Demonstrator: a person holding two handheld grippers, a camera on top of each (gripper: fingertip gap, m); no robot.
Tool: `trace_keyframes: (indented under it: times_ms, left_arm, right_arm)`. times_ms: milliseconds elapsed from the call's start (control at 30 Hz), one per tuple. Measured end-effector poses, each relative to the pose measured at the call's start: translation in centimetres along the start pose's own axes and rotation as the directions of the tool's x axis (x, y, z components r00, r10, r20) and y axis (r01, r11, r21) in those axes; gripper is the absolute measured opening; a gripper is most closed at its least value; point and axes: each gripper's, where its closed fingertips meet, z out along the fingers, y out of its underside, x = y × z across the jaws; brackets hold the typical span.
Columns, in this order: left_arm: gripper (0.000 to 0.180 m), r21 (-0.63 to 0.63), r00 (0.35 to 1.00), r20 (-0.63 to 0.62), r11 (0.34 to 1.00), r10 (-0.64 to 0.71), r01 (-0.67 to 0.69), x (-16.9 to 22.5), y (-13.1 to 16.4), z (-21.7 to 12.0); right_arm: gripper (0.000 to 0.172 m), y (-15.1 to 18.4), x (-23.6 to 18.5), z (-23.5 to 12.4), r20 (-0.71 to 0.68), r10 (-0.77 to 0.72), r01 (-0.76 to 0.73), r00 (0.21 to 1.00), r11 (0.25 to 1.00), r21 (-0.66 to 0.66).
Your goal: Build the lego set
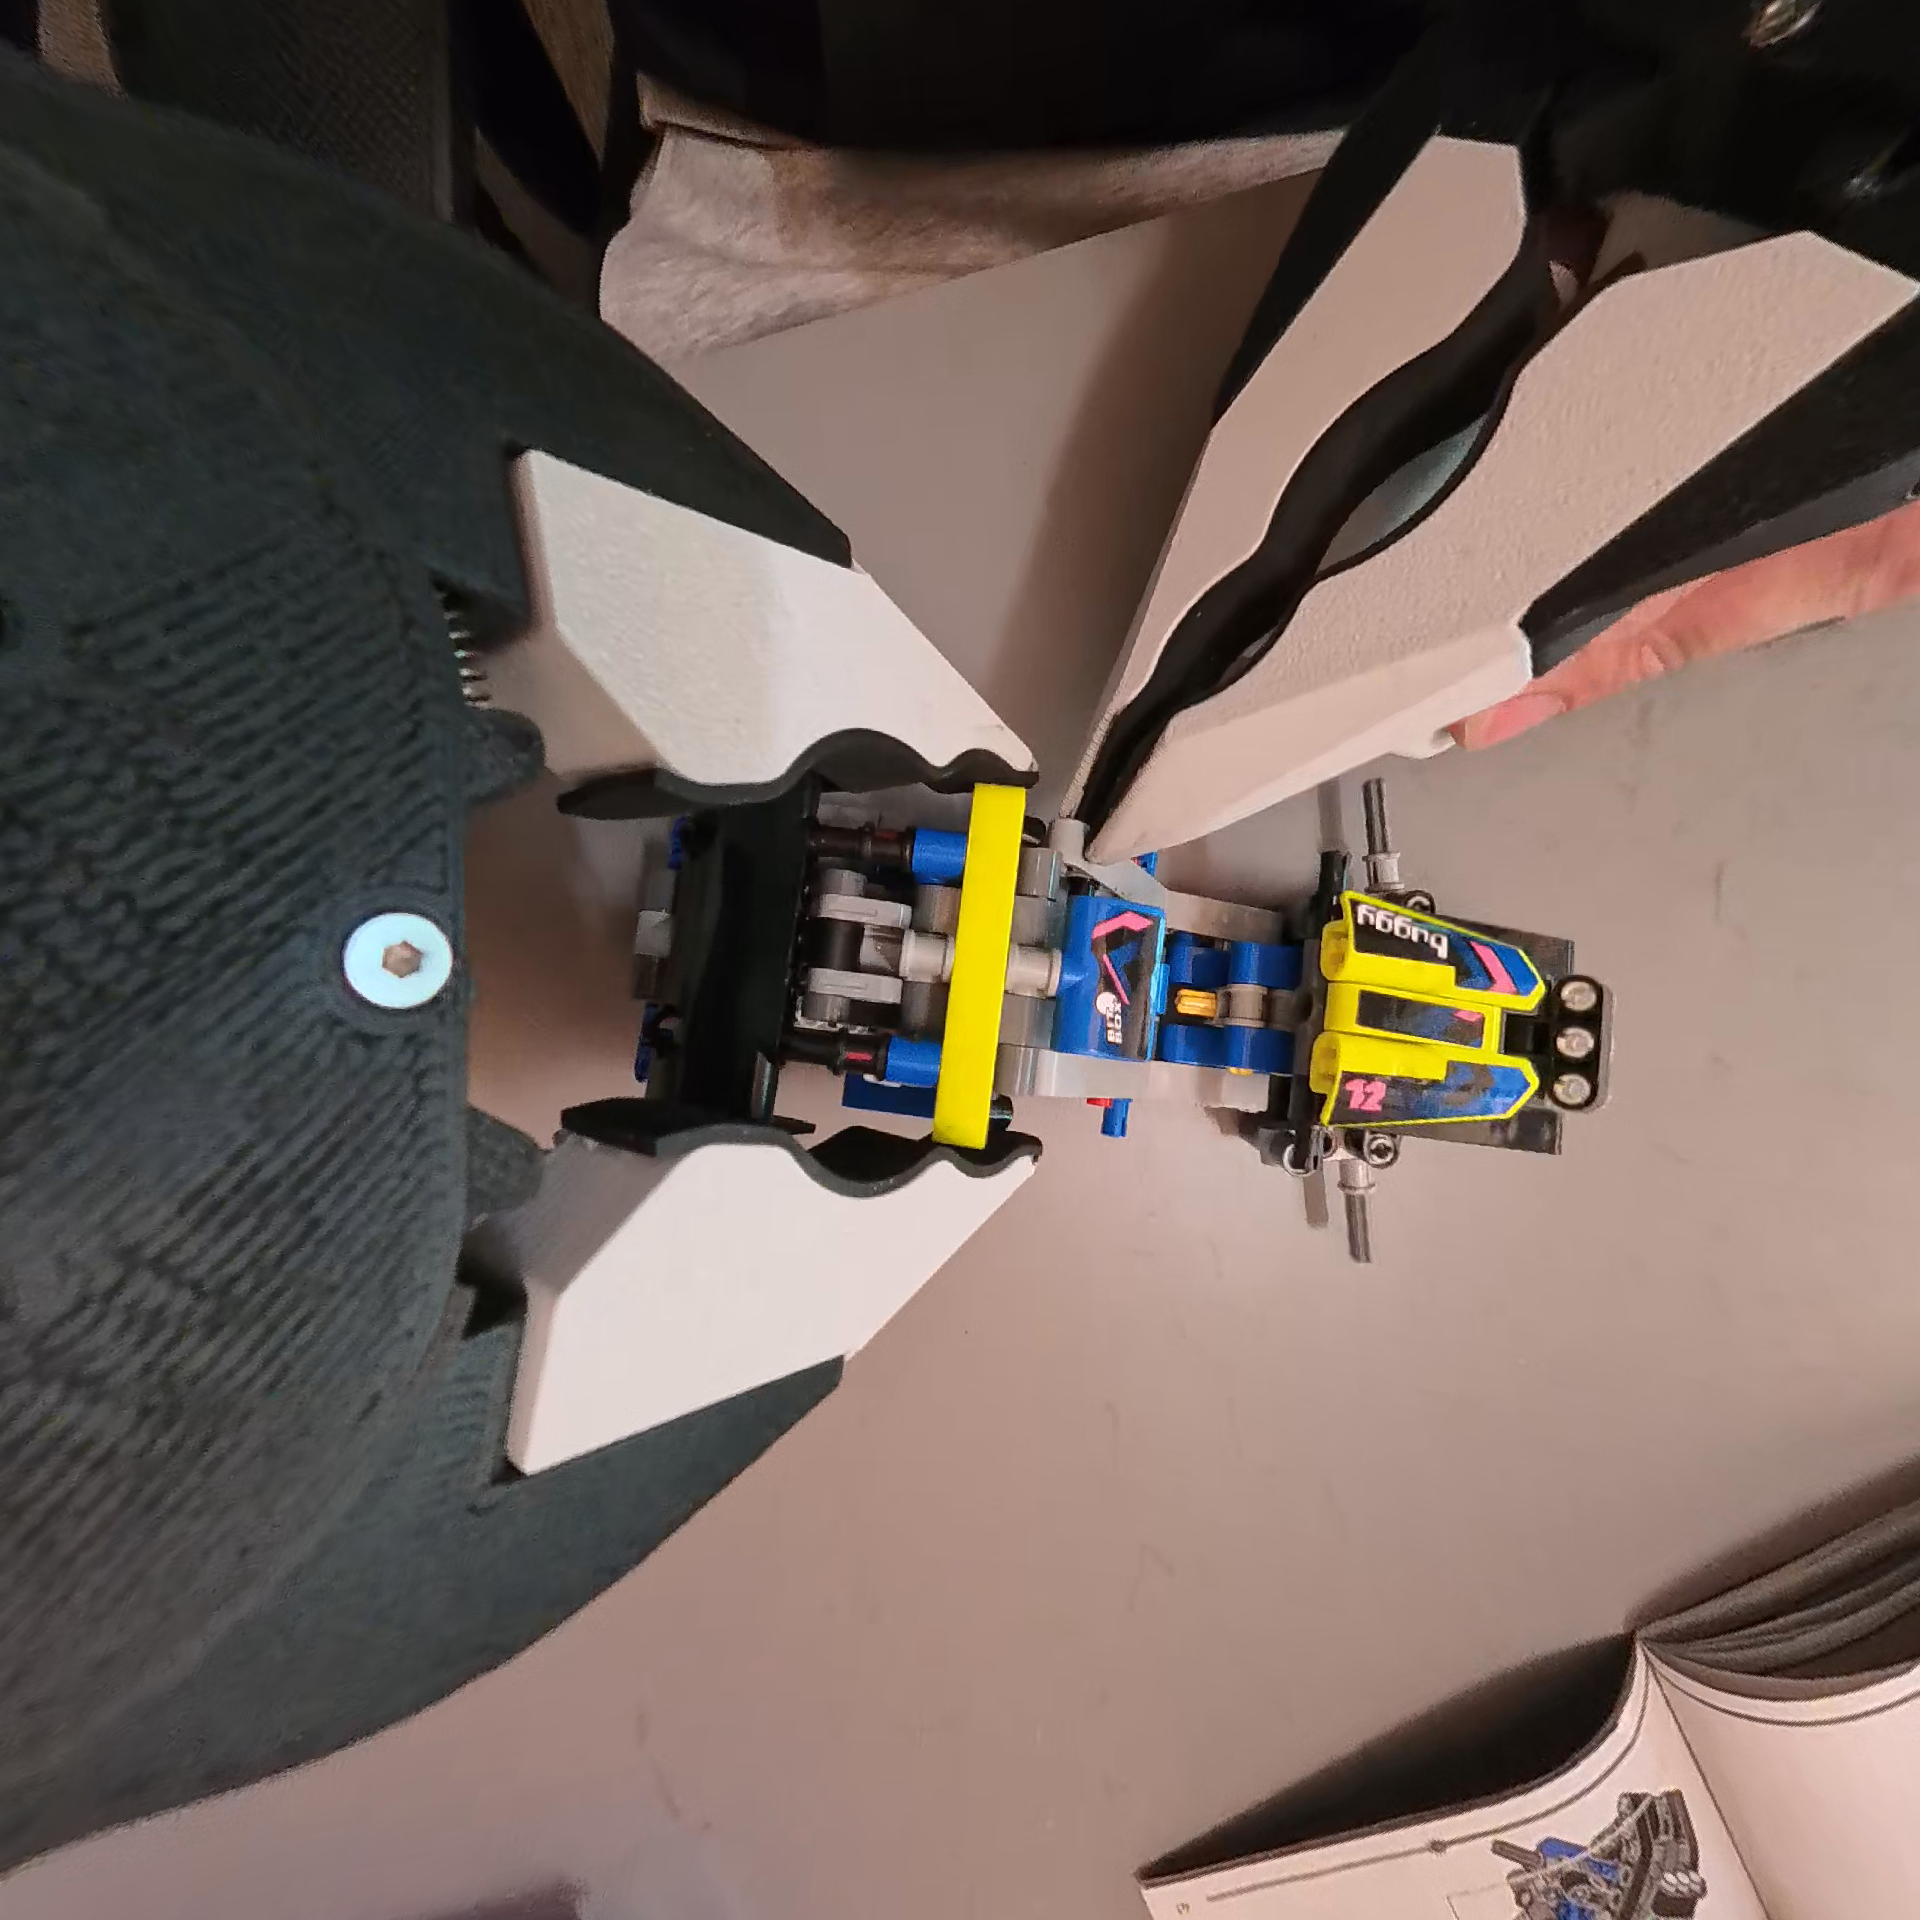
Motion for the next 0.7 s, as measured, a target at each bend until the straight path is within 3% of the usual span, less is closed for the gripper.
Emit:
trace_keyframes:
  times_ms: [700]
  left_arm:
    - [0.000,-0.006,0.999,0.024,1.000,0.027,-0.027,-0.50,0.27,0.45]
  right_arm:
    - [0.065,0.30,0.75,0.23,-0.049,0.029,-0.031,0.998,0.999,-0.045]
